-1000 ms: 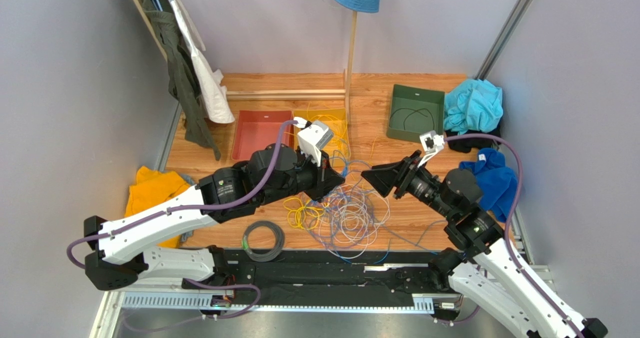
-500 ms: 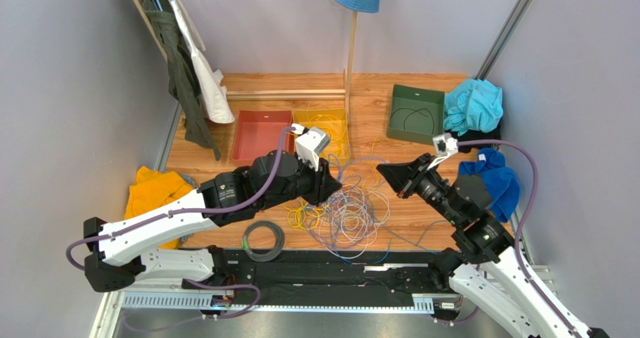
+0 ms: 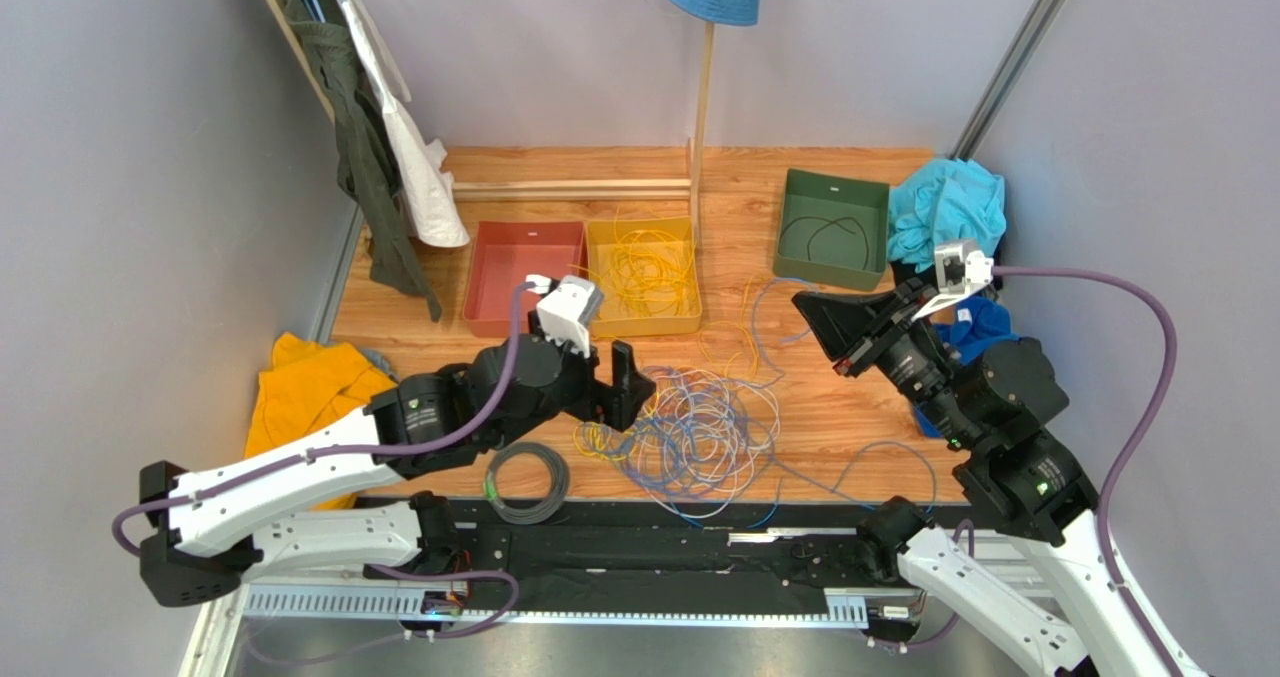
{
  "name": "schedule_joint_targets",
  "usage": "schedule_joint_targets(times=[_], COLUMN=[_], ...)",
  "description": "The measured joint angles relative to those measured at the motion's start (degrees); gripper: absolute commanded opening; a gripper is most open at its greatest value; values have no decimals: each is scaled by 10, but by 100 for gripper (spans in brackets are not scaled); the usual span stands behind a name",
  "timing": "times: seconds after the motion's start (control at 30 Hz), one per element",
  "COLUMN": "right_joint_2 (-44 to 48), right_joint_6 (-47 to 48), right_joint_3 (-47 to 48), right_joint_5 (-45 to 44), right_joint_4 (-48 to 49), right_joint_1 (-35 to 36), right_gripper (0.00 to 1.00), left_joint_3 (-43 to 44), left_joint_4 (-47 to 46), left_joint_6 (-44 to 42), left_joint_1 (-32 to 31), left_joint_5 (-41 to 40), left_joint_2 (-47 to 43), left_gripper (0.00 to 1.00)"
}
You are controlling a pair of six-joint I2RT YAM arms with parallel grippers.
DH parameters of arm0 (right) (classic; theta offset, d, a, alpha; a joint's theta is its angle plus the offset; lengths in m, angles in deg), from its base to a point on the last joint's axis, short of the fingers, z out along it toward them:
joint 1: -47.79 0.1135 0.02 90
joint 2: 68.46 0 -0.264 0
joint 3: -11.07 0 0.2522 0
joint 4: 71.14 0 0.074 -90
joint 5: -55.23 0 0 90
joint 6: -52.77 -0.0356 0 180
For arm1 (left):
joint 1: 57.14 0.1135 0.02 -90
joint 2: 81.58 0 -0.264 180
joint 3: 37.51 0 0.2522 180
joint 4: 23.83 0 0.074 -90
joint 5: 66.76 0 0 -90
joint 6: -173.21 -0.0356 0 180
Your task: Untangle the cables
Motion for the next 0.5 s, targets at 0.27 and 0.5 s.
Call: schedule_joint_targets(times=[0.27, 0.5], right_joint_2=[-50, -72], right_joint_6=[-15, -47], right_joint_3=[50, 80], right_joint_5=[47, 87], right_joint_4=[-21, -32], right_joint_1=[0, 0], right_gripper=[0, 0], left_joint_3=[-157, -239], left_joint_4=[-243, -449], left_joint_6=[-88, -159], left_joint_1=[0, -11], left_joint_5=[64, 119], left_joint_2=[-84, -24], left_gripper=[99, 99])
